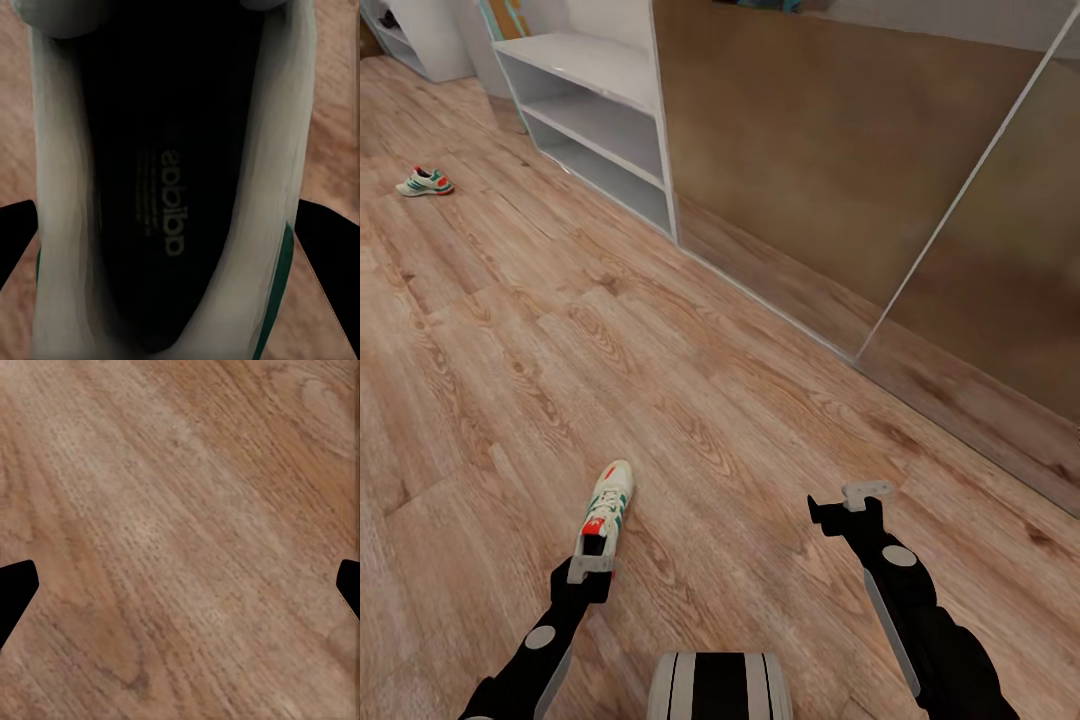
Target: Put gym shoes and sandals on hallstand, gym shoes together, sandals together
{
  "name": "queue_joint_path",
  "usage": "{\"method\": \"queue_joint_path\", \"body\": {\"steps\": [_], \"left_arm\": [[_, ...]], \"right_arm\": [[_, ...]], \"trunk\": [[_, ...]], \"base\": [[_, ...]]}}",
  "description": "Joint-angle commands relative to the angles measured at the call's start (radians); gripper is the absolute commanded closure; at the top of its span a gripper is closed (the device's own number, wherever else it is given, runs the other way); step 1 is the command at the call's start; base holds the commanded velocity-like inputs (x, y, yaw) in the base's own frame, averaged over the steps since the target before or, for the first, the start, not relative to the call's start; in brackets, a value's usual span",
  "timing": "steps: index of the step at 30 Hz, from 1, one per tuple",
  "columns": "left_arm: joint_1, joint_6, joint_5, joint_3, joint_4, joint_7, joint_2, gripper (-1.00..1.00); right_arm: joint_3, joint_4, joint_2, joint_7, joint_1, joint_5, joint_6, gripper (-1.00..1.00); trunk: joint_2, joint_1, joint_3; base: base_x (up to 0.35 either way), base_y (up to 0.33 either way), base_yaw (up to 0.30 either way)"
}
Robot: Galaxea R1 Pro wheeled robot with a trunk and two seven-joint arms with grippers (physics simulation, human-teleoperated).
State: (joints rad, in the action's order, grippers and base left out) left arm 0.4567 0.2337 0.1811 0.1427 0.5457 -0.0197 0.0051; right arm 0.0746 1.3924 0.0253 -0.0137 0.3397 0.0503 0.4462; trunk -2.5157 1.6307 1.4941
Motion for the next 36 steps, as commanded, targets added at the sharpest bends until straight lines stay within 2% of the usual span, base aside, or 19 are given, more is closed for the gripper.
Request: {"method": "queue_joint_path", "body": {"steps": [1, 6, 11, 13, 14, 21, 23, 28, 30, 32, 36], "left_arm": [[0.0, 0.005, 0.011, 0.005, -0.001, -0.003, 0.0, 1.0], [0.001, 0.002, 0.011, 0.004, 0.004, -0.003, 0.008, 1.0], [-0.005, 0.0, 0.009, 0.007, 0.002, -0.004, 0.011, 1.0], [-0.016, 0.001, -0.008, 0.023, 0.0, -0.003, 0.01, 1.0], [-0.048, 0.005, -0.032, 0.039, -0.001, -0.003, 0.008, 1.0], [-0.08, 0.006, -0.042, 0.058, -0.007, 0.0, 0.01, 1.0], [-0.087, 0.007, -0.042, 0.067, -0.012, 0.001, 0.011, 1.0], [-0.121, 0.01, -0.043, 0.096, -0.012, 0.0, 0.011, 1.0], [-0.14, 0.011, -0.043, 0.104, -0.013, 0.0, 0.01, 1.0], [-0.165, 0.013, -0.044, 0.109, -0.007, 0.0, 0.011, 1.0], [-0.216, 0.062, -0.046, 0.136, 0.001, -0.001, 0.011, 1.0]], "right_arm": [[0.002, 0.001, 0.001, -0.002, 0.0, 0.006, 0.006, -1.0], [0.002, -0.001, 0.01, -0.002, -0.002, 0.02, 0.005, -1.0], [0.004, -0.001, 0.01, -0.001, -0.003, 0.061, 0.003, -1.0], [0.004, -0.001, 0.01, -0.001, -0.004, 0.069, 0.002, -1.0], [0.004, 0.0, 0.01, 0.0, -0.004, 0.073, 0.002, -1.0], [0.0, 0.002, 0.01, -0.004, -0.004, 0.078, -0.002, -1.0], [0.0, 0.002, 0.011, -0.003, -0.004, 0.09, -0.005, -1.0], [0.002, -0.019, 0.01, -0.004, -0.006, 0.199, -0.016, -1.0], [0.003, -0.049, 0.006, -0.005, -0.033, 0.241, -0.04, -1.0], [0.003, -0.075, 0.003, -0.006, -0.063, 0.255, -0.079, -1.0], [0.003, -0.158, 0.0, -0.006, -0.132, 0.264, -0.221, -1.0]], "trunk": [[0.0, -0.001, -0.003], [0.001, -0.003, -0.023], [0.002, -0.005, -0.042], [0.003, -0.006, -0.05], [0.003, -0.006, -0.054], [0.005, -0.01, -0.085], [0.005, -0.01, -0.095], [0.006, -0.013, -0.122], [0.007, -0.014, -0.133], [0.007, -0.015, -0.144], [0.008, -0.016, -0.166]], "base": [[0.0, 0.0, 0.0], [0.0, 0.0, 0.0], [0.0, 0.0, 0.0], [0.0, 0.0, 0.0], [0.0, 0.0, 0.0], [0.0, 0.0, 0.0], [0.0, 0.0, 0.0], [0.0, 0.0, 0.0], [0.0, 0.0, 0.0], [0.0, 0.0, 0.0], [0.0, 0.0, 0.0]]}}
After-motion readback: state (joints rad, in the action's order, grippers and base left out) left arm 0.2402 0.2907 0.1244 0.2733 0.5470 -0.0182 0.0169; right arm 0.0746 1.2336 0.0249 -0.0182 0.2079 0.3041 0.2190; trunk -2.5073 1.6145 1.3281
